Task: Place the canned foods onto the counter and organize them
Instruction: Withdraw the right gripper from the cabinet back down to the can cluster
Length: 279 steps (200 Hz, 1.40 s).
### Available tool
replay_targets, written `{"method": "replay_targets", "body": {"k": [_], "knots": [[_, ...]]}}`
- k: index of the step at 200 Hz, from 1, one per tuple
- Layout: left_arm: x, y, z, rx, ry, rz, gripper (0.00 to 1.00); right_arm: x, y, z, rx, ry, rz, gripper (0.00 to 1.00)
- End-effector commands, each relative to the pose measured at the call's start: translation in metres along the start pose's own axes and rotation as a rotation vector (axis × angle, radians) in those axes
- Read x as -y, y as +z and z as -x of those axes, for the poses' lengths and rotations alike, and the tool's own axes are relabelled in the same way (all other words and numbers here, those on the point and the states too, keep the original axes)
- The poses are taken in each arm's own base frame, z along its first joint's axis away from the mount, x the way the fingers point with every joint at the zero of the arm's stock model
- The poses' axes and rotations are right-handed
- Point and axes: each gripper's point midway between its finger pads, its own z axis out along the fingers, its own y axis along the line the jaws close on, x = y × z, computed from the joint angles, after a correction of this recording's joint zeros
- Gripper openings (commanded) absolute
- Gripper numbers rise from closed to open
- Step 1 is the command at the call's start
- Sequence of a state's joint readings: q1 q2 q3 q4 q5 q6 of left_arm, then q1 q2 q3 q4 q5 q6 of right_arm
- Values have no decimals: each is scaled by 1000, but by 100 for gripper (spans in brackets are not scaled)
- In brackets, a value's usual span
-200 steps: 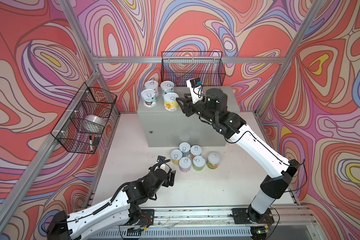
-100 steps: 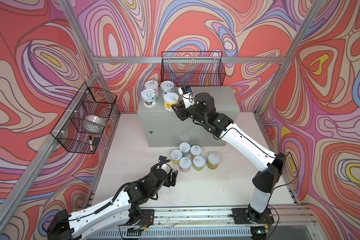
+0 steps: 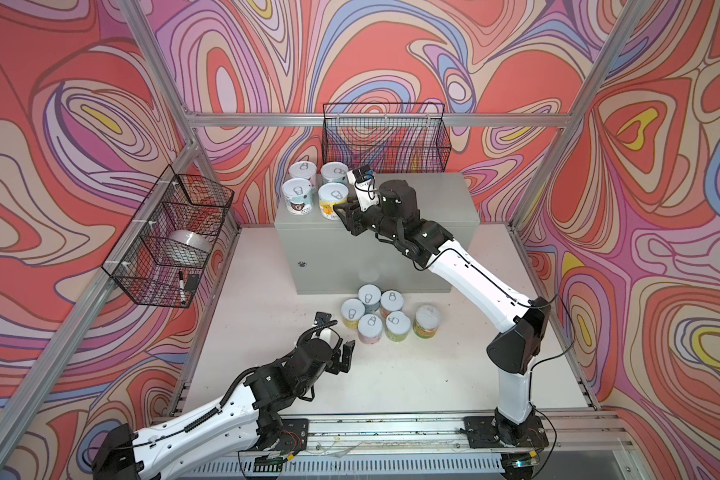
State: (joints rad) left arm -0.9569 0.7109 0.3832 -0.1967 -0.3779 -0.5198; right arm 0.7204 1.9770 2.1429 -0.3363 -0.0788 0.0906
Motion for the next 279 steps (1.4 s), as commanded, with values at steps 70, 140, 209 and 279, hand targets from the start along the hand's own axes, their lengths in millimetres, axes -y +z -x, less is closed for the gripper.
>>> {"method": "replay_targets", "body": {"k": [70, 140, 209, 279], "knots": [[-12, 1, -7, -4, 15, 55, 97, 5, -2, 8, 45, 23, -22, 50], [-19, 13, -11, 14, 23, 111, 100, 9, -86, 26, 125, -19, -96, 66], [5, 18, -15, -69, 68, 14, 100, 24, -170, -119, -164, 66, -276, 71], [18, 23, -13, -58, 45, -55, 100, 10, -208, -260, -373, 208, -346, 78]]}}
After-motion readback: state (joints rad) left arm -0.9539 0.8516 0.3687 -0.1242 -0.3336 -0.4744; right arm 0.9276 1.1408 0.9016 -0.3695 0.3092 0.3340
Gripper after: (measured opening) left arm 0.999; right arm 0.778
